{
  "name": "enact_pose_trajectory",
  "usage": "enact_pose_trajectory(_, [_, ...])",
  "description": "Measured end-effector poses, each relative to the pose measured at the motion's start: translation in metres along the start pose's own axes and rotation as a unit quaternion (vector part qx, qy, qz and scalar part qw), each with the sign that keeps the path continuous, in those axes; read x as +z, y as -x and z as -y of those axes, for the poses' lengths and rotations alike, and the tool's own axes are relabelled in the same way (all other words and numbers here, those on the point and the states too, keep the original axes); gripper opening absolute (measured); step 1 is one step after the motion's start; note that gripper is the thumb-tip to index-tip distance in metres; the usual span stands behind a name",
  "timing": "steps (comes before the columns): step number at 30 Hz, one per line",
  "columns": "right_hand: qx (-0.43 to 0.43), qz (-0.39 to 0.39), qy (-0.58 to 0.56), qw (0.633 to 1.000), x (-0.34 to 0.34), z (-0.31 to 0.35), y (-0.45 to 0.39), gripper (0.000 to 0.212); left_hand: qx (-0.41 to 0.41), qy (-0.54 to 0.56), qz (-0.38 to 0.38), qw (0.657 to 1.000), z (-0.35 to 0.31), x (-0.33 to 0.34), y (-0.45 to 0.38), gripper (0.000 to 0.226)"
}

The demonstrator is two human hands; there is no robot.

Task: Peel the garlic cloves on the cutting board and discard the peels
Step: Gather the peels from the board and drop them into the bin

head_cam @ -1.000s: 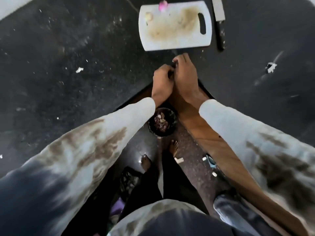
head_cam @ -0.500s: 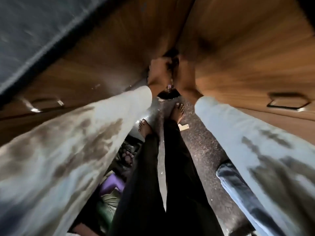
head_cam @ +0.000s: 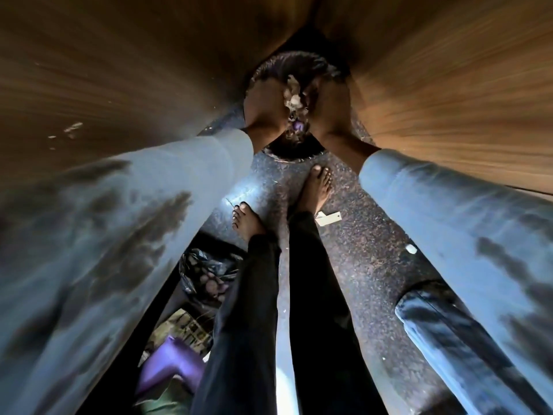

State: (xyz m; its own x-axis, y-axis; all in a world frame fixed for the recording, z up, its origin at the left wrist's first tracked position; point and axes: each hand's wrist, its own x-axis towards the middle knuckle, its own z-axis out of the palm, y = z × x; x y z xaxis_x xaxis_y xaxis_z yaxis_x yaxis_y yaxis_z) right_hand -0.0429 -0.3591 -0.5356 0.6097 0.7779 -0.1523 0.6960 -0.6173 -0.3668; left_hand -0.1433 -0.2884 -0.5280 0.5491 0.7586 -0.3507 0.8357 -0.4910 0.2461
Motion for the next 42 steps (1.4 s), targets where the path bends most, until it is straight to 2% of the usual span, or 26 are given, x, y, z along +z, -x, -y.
enact_pose_trajectory(1, [0.016, 0.01, 0.007, 1.0, 0.013, 0.002, -0.001, 0.021, -0.011, 0.052, 0.054, 0.997, 0.003, -0.007, -0.014, 0.038])
enact_pose_trajectory(2, [0.036, 0.048, 0.008, 0.998, 0.005, 0.001, 0.002, 0.024, -0.012, 0.011, 0.079, 0.997, 0.011, -0.007, -0.024, 0.033])
enact_pose_trajectory(4, [0.053, 0.11, 0.006, 0.993, -0.009, 0.01, 0.003, 0.029, -0.011, 0.053, 0.139, 0.989, 0.02, 0.002, -0.016, 0.028])
enact_pose_trajectory(5, [0.046, 0.107, -0.007, 0.993, -0.012, 0.01, 0.005, 0.029, -0.017, 0.058, 0.15, 0.987, 0.021, 0.003, -0.007, 0.027])
enact_pose_trajectory(7, [0.038, 0.114, -0.004, 0.993, -0.03, 0.015, 0.006, 0.029, -0.016, 0.051, 0.113, 0.992, 0.011, -0.019, -0.008, 0.028])
enact_pose_trajectory(11, [0.063, 0.11, 0.005, 0.992, -0.078, 0.036, 0.005, 0.028, 0.011, 0.019, 0.112, 0.993, -0.019, -0.088, 0.015, 0.028])
enact_pose_trajectory(15, [0.072, 0.112, 0.01, 0.991, -0.115, 0.052, 0.015, 0.028, 0.009, -0.03, 0.08, 0.996, -0.034, -0.114, 0.036, 0.026])
enact_pose_trajectory(17, [0.064, 0.113, 0.006, 0.991, -0.12, 0.054, 0.021, 0.027, 0.008, -0.02, 0.056, 0.998, -0.038, -0.116, 0.042, 0.025])
enact_pose_trajectory(21, [0.06, 0.111, 0.031, 0.991, -0.114, 0.046, 0.035, 0.029, 0.011, -0.005, 0.096, 0.995, -0.031, -0.108, 0.049, 0.026])
enact_pose_trajectory(24, [0.062, 0.129, 0.016, 0.99, -0.13, 0.049, 0.042, 0.029, 0.023, 0.02, 0.105, 0.994, -0.029, -0.12, 0.057, 0.036])
enact_pose_trajectory(26, [0.059, 0.139, 0.01, 0.989, -0.152, 0.055, 0.044, 0.032, 0.024, -0.008, 0.1, 0.995, -0.032, -0.141, 0.062, 0.042])
enact_pose_trajectory(30, [0.008, 0.126, 0.044, 0.991, -0.235, 0.086, 0.044, 0.031, 0.105, -0.045, 0.039, 0.993, -0.058, -0.236, 0.082, 0.047])
enact_pose_trajectory(34, [-0.047, -0.004, 0.046, 0.998, -0.357, 0.138, 0.03, 0.018, 0.173, -0.051, -0.064, 0.982, -0.102, -0.365, 0.1, 0.036])
enact_pose_trajectory(35, [-0.072, -0.009, 0.061, 0.996, -0.392, 0.152, 0.026, 0.019, 0.184, -0.045, -0.09, 0.978, -0.114, -0.401, 0.104, 0.032])
enact_pose_trajectory(38, [-0.137, -0.021, 0.079, 0.987, -0.48, 0.184, 0.012, 0.029, 0.185, -0.012, -0.156, 0.97, -0.137, -0.491, 0.109, 0.03])
enact_pose_trajectory(42, [-0.174, -0.091, 0.035, 0.98, -0.559, 0.21, -0.017, 0.019, 0.173, -0.014, -0.212, 0.962, -0.147, -0.577, 0.1, 0.035])
